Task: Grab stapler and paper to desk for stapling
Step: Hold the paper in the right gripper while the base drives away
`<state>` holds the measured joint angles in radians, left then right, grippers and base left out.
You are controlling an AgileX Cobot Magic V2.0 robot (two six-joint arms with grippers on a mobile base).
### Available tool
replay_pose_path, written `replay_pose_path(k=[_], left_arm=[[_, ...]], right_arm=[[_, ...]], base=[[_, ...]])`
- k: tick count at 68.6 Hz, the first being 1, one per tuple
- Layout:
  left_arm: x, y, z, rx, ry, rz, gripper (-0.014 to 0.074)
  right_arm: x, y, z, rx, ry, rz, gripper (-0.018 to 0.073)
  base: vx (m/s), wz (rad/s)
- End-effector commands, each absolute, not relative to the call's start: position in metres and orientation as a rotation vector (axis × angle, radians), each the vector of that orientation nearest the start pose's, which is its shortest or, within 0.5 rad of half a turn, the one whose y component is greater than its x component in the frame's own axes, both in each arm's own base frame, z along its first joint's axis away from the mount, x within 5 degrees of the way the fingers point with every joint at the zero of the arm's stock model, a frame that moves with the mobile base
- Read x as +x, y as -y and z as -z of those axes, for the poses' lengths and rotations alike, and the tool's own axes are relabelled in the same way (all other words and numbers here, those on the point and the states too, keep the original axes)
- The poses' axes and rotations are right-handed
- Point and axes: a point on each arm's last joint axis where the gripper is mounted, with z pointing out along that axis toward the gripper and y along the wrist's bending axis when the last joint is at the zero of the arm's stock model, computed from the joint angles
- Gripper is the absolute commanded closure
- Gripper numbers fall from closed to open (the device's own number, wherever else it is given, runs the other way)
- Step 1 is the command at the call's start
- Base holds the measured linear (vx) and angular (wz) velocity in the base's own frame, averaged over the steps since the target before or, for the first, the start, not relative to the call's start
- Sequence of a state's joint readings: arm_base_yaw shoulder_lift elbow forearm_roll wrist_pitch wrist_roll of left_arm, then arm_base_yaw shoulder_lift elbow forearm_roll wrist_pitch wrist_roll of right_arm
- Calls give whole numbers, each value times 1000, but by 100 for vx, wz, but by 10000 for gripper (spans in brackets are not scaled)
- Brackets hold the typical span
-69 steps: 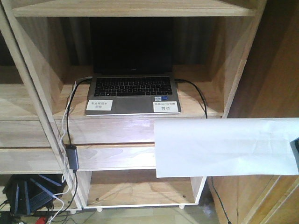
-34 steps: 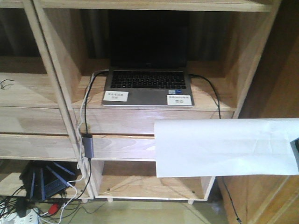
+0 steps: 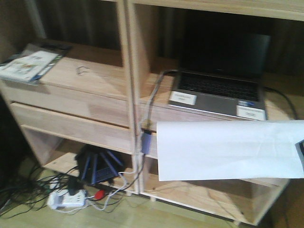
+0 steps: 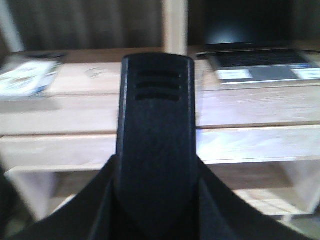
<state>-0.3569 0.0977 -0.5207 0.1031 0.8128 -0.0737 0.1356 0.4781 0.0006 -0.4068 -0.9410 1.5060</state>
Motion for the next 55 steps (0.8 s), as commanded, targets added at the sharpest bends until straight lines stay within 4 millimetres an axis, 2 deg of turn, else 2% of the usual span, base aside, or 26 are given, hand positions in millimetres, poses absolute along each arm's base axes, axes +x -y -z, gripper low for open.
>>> replay_pose_path(k=[1, 23, 55], left_arm=[[20, 1, -322, 267, -1721, 200, 603], [20, 1, -322, 267, -1721, 200, 603], [20, 1, -322, 267, -1721, 200, 603]], right_arm=[[76, -40, -267, 290, -1071, -1435, 566], [76, -40, -267, 290, -1071, -1435, 566], [76, -40, -267, 290, -1071, -1435, 566]], base=[[1, 64], [2, 59], [7, 44]])
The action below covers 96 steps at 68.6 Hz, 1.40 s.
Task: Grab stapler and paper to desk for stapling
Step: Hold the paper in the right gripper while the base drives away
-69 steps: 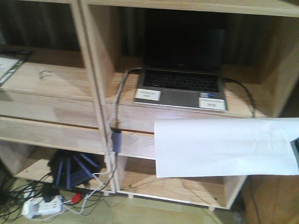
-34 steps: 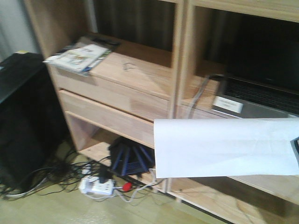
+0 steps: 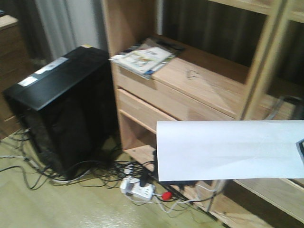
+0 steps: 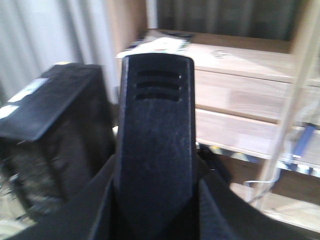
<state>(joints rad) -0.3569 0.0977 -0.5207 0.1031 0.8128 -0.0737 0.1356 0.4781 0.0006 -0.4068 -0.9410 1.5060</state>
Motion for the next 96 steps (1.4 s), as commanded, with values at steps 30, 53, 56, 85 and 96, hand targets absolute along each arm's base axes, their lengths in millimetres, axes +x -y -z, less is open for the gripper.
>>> replay_pose_path(k=[30, 53, 56, 85, 96], left_arm=[[20, 1, -322, 267, -1721, 200, 603], [20, 1, -322, 267, -1721, 200, 603], [20, 1, -322, 267, -1721, 200, 603], [20, 1, -322, 267, -1721, 200, 603], [20, 1, -322, 267, -1721, 200, 603]], right_arm=[[76, -40, -267, 290, -1070, -1435, 566], [76, -40, -267, 290, -1070, -1435, 566], [76, -40, -267, 290, -1070, -1435, 566], [76, -40, -267, 290, -1070, -1435, 566], [76, -40, -267, 290, -1070, -1435, 566]], base=[[7, 46], [6, 67], [5, 71], [5, 55], [6, 28]])
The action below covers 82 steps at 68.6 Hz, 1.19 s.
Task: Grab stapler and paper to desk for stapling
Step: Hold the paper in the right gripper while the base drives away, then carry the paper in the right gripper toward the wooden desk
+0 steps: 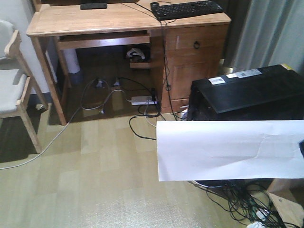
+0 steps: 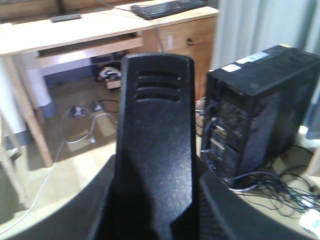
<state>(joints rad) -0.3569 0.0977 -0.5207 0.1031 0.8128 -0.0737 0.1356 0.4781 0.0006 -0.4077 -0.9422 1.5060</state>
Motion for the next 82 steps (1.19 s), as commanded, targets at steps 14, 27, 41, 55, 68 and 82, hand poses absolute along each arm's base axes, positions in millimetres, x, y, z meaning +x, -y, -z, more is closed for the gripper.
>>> replay_pose_path(k=[14, 27, 41, 55, 68, 82], left_arm=[[20, 1, -322, 267, -1721, 200, 603], [20, 1, -322, 267, -1721, 200, 603], [20, 1, -322, 267, -1721, 200, 603], [20, 1, -322, 267, -1721, 200, 603], [20, 1, -322, 267, -1721, 200, 603], [20, 1, -322, 267, -1721, 200, 603]], right_arm=[[76, -40, -267, 290, -1071, -1435, 566], [76, -40, -267, 290, -1071, -1435, 566], [76, -40, -267, 290, -1071, -1435, 566], [76, -40, -267, 290, -1071, -1435, 566], [76, -40, -267, 290, -1071, -1435, 566], [76, -40, -267, 290, -1071, -1435, 566]], base=[[7, 21], [8, 16], [10, 13], [13, 11], [16, 8], [19, 6]])
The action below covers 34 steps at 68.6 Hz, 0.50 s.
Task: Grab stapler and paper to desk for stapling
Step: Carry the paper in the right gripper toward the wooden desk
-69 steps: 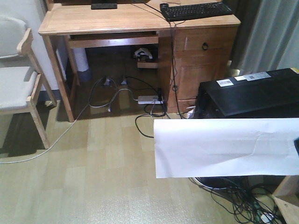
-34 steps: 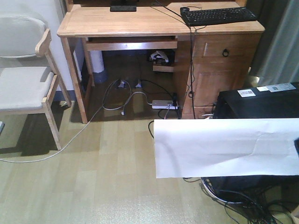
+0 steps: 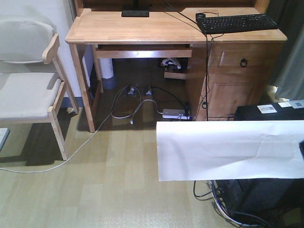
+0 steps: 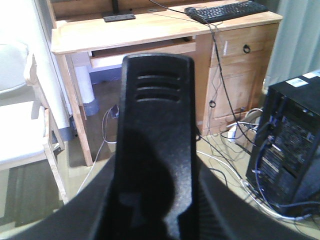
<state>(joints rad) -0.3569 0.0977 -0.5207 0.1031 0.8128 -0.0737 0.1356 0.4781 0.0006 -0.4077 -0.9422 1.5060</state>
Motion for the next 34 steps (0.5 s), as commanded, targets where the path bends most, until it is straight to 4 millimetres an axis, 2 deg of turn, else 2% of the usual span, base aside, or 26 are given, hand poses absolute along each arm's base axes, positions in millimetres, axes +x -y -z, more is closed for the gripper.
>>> replay_pose_path(k=[1, 34], left_arm=[[20, 1, -322, 267, -1721, 200, 603], [20, 1, -322, 267, -1721, 200, 603]], right_arm=[[76, -40, -267, 290, -1071, -1435, 566], [76, -40, -267, 290, -1070, -1435, 565]], base=[[20, 7], [20, 6]])
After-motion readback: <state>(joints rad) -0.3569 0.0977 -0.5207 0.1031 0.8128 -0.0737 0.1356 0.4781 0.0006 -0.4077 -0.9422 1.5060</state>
